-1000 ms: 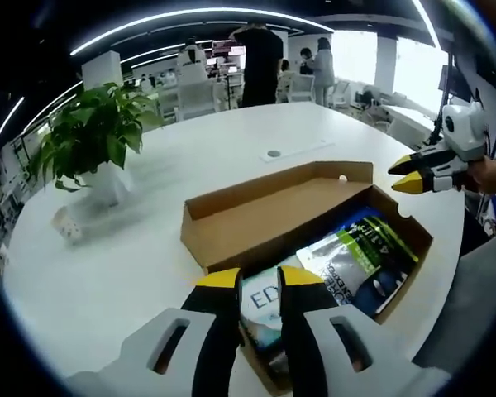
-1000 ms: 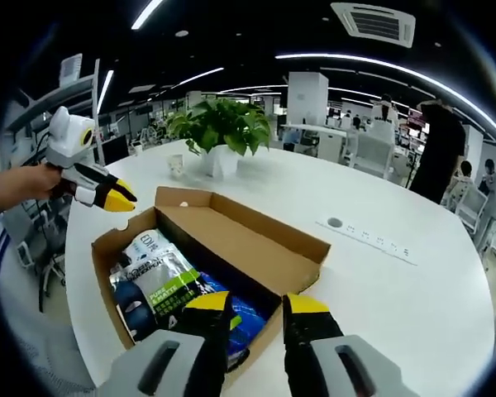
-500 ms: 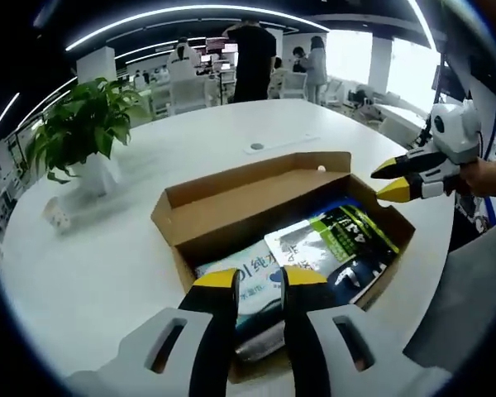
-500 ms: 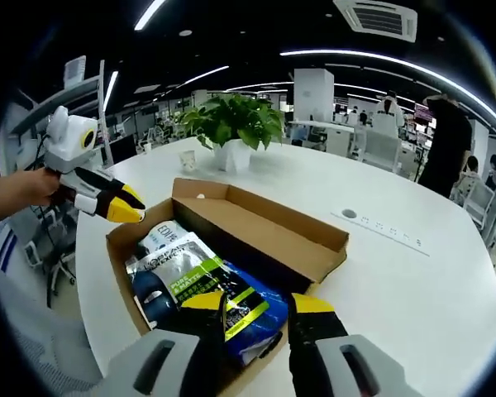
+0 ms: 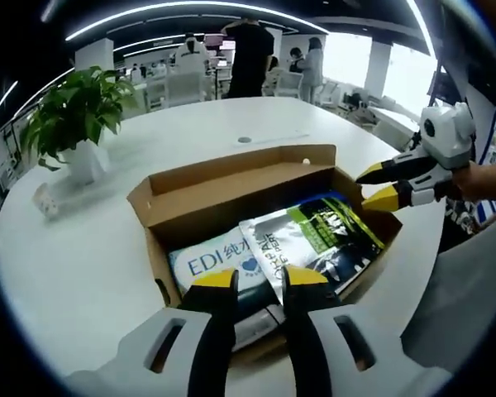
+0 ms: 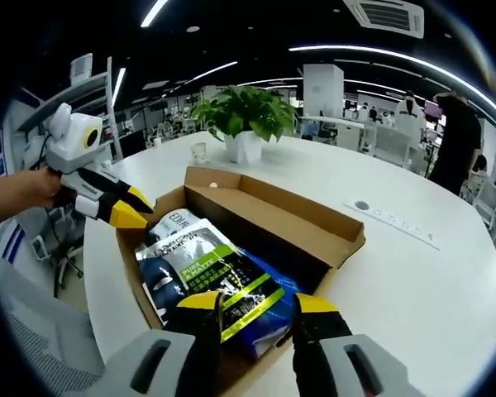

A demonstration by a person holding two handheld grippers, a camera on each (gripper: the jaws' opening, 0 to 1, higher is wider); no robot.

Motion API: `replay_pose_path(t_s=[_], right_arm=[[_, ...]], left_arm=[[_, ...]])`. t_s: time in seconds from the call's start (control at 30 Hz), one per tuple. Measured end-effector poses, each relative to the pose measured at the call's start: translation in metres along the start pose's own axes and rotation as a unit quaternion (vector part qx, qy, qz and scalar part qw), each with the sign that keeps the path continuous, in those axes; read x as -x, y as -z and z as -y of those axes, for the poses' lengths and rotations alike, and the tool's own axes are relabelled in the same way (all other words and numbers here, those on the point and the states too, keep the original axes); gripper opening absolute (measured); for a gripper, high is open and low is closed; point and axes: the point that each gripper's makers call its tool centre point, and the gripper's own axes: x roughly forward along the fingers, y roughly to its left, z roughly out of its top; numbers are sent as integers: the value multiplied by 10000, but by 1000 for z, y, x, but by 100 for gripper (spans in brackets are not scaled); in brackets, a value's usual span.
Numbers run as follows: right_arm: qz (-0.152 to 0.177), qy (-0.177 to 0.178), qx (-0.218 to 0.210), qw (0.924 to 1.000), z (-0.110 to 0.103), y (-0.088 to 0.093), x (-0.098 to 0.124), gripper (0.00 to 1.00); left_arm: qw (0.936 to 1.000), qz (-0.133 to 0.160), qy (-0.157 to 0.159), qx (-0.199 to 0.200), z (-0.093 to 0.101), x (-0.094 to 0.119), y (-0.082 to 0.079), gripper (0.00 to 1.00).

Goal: Operate the shoe box by opening the lid, removing the specified soft item, and placing it in the target area until the item is outside and the box remains undamaged.

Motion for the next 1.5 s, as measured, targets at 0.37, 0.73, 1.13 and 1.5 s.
replay_pose_path(t_s=[0.37,0.73,1.13,1.5], right_arm=[[-56,-141,-1,9999,-11,2,-7,31],[-126,-201,112,9997,-20,6,-7,31],[-132,-222,234,9994,-21,6,-3,32],[-178,-277,292,9990,-22,8,-3,34]], left_arm=[[9994,-203,129,232,5,-8,13,20],[9964,-633,277,488,7,-17,30,21],[9852,-912,843,1181,11,-31,36,12],[9823,-875,1013,1308,13,-29,33,1]])
